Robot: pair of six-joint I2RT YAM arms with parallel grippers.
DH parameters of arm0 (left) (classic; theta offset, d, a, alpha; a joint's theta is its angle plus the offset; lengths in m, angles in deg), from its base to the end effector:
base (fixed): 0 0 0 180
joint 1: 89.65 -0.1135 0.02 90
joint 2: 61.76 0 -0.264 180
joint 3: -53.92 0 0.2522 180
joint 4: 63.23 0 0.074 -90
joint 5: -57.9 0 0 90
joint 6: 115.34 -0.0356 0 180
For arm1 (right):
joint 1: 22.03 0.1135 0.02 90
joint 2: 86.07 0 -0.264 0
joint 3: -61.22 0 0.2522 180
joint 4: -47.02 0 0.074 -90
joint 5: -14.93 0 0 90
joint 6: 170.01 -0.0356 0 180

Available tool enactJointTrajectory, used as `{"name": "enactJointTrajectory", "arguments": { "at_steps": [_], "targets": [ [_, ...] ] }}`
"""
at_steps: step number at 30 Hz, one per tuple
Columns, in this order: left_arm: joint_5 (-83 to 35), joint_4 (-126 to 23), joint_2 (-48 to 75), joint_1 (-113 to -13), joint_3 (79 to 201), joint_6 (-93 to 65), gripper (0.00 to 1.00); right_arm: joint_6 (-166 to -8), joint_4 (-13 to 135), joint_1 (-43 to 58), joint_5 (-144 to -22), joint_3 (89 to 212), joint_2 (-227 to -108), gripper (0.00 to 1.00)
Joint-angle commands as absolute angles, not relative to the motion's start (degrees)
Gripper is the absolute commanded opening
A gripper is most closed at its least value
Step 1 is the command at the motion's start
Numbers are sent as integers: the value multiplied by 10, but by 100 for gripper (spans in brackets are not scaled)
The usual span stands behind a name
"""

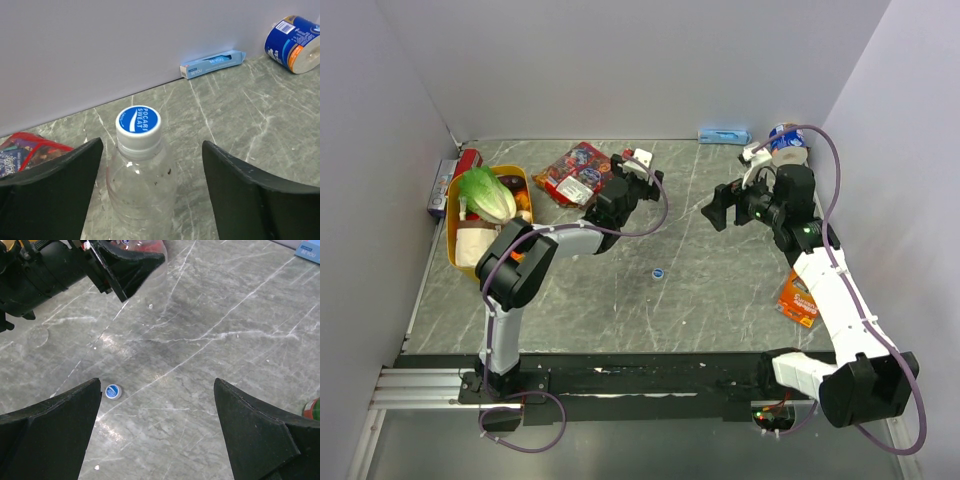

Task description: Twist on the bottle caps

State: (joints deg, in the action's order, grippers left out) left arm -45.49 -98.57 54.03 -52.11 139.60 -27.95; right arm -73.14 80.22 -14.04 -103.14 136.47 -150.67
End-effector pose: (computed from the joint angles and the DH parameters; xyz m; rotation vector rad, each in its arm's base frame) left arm 0.3707 -0.2745 0.2346 0.3288 1.4535 -0.3205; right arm 0.2472 0.0516 0.3582 -0.5662 1.8632 0.4927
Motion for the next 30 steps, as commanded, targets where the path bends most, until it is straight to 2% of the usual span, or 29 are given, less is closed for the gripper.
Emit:
{"name": "enactJointTrajectory", "arguments": {
  "at_steps": [1,2,3,14,17,22,25,29,30],
  "targets": [
    [-457,-986,530,-521,1412,-270,90,-737,776,-143,-1039,1385,-1506,100],
    [-463,-978,528,-521,1412,-269,99,-737,774,-142,-1040,1384,-1506,100],
    [-467,-970,524,-521,1410,-267,96,-738,771,-143,-1042,1384,-1507,100],
    [-485,-881,425,-517,1340,-228,96,-739,755,-143,-1052,1401,-1520,100],
    [-457,-819,363,-516,1339,-207,96,-725,750,-141,-1047,1398,-1510,100],
    [-387,-591,236,-519,1403,-180,96,-724,755,-139,-1052,1429,-1532,100],
    [-341,-482,153,-543,1431,-166,96,-701,745,-82,-1064,1467,-1554,100],
    [-393,-453,68,-609,1435,-187,96,-667,727,36,-1094,1518,-1608,100],
    [-438,-455,58,-637,1436,-210,96,-685,713,70,-1100,1524,-1620,99]
  ]
}}
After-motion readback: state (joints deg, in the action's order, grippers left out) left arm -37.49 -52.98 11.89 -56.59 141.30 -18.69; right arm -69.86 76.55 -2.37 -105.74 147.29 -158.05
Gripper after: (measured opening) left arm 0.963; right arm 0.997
